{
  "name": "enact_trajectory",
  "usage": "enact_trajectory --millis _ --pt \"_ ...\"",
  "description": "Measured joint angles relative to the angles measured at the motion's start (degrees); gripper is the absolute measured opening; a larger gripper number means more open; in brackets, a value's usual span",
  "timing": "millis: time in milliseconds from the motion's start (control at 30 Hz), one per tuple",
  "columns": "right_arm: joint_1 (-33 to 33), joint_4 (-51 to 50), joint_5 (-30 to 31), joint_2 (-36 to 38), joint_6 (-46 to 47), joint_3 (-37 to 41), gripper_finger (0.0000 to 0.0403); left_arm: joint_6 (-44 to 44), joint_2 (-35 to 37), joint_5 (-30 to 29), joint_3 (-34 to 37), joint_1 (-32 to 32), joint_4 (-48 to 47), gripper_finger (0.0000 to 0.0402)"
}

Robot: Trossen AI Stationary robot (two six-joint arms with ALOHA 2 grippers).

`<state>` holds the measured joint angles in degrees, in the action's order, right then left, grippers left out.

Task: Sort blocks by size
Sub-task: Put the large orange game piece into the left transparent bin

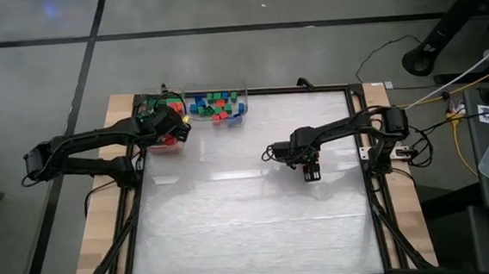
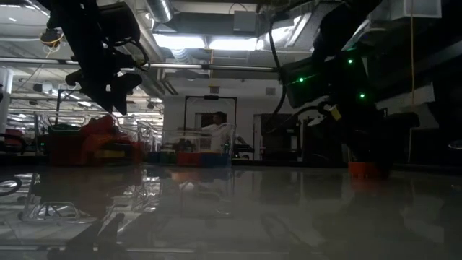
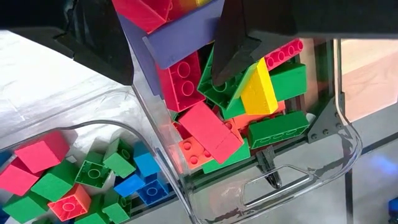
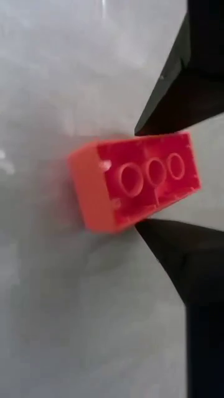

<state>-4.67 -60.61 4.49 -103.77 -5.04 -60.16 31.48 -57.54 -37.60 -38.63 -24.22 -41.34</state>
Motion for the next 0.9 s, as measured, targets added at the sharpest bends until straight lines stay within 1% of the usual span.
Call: enact_trajectory --millis 167,200,267,333,400,500,600,667,733,800,900 --pt "-0.3 3.0 -4.8 0.1 0.1 0.0 0.0136 -0.4 0.0 0.1 0.0 1.6 0.1 0.0205" --pt "-0.3 4.2 -5.6 0.2 0.2 -0.1 0.0133 -0.9 0.0 0.1 0.0 2.1 0.1 0.0205" --pt "-0.2 6.6 -6.9 0.3 0.8 -0.5 0.0133 -2.0 0.0 0.3 0.0 3.5 0.4 0.0205" --pt "-0.2 9.2 -8.6 0.2 3.6 -1.2 0.0133 -2.0 0.0 1.9 0.0 5.1 0.7 0.0205" --pt "-0.2 14.0 -9.8 0.2 6.5 -2.2 0.0133 -1.9 0.0 4.8 0.0 6.8 1.9 0.0205" --pt "-0.2 22.1 -11.5 -0.1 8.1 -3.7 0.0133 -1.4 0.0 11.4 0.0 9.9 5.4 0.0205" --pt "-0.2 33.6 -13.3 -0.2 8.3 -4.1 0.0139 2.5 0.0 18.8 0.0 13.2 10.6 0.0205" --pt "-0.2 41.8 -13.2 -0.2 8.3 -4.2 0.0149 6.6 -0.1 22.1 0.0 15.6 14.4 0.0205" --pt "-0.2 48.3 -12.2 -0.2 8.4 -4.2 0.0154 10.8 -0.3 23.6 0.0 18.0 17.7 0.0205" --pt "-0.2 54.0 -11.1 -0.2 8.4 -4.2 0.0152 15.3 -0.8 23.8 0.0 20.3 20.5 0.0205" --pt "-0.2 59.7 -9.1 -0.2 8.2 -4.2 0.0144 21.0 -2.5 23.9 0.0 22.8 24.2 0.0205"
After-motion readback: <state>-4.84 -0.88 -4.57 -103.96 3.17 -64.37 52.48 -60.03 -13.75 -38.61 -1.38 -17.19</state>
